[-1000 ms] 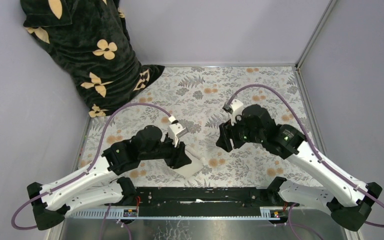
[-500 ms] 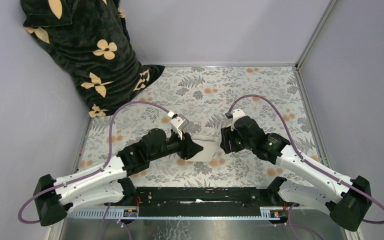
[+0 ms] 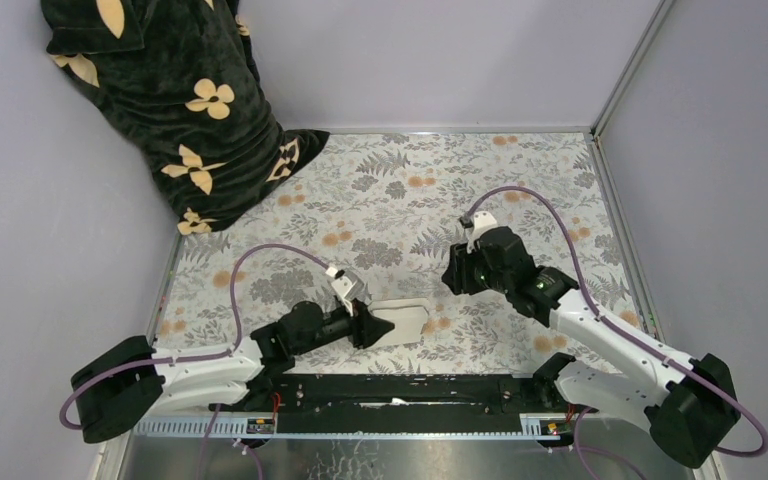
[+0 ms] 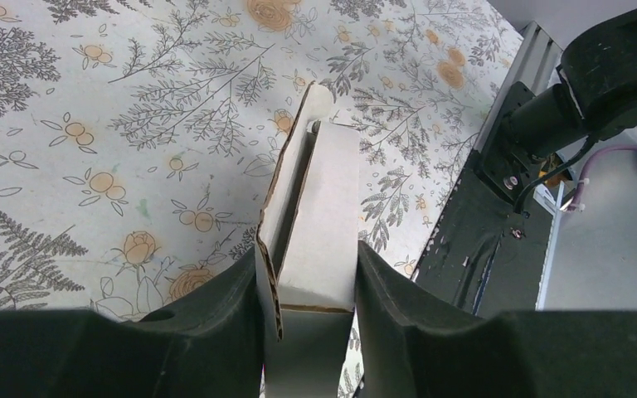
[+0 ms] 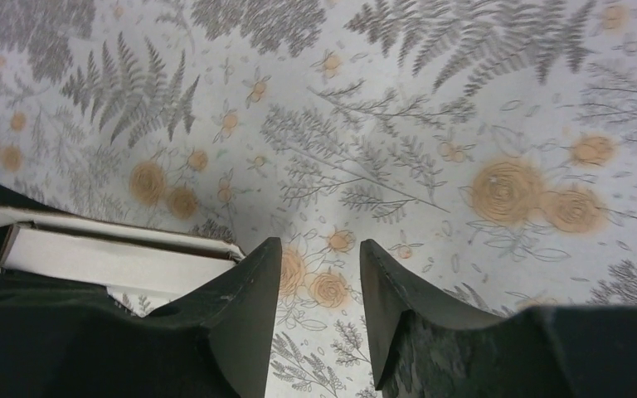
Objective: Fold the paper box
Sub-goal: Close the paper box at the center of the board.
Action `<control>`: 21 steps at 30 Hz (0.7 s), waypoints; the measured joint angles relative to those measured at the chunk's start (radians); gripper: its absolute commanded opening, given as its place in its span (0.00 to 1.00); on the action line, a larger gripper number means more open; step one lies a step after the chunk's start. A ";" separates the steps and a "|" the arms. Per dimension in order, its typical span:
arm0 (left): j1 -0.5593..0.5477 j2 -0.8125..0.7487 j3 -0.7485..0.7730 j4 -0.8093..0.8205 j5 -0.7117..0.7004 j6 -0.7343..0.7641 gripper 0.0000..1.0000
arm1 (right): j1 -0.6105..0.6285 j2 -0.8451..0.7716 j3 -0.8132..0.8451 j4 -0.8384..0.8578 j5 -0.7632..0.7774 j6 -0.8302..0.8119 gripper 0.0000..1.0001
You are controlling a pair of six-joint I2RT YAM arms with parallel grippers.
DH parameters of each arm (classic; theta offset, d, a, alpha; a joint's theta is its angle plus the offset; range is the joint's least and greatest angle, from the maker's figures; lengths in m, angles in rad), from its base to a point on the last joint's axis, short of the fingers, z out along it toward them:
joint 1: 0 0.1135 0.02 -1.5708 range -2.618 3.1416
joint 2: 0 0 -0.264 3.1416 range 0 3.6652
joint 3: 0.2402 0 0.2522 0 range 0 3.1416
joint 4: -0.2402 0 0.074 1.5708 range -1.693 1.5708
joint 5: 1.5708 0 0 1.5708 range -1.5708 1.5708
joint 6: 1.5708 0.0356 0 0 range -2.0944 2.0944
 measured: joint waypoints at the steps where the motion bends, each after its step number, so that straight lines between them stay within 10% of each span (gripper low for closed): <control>1: -0.005 -0.010 -0.014 0.012 -0.004 -0.001 0.45 | 0.000 0.010 -0.009 0.012 -0.027 -0.006 0.46; 21: -0.247 0.087 0.000 -0.006 -0.272 -0.024 0.43 | 0.002 0.006 -0.101 0.089 -0.282 -0.038 0.35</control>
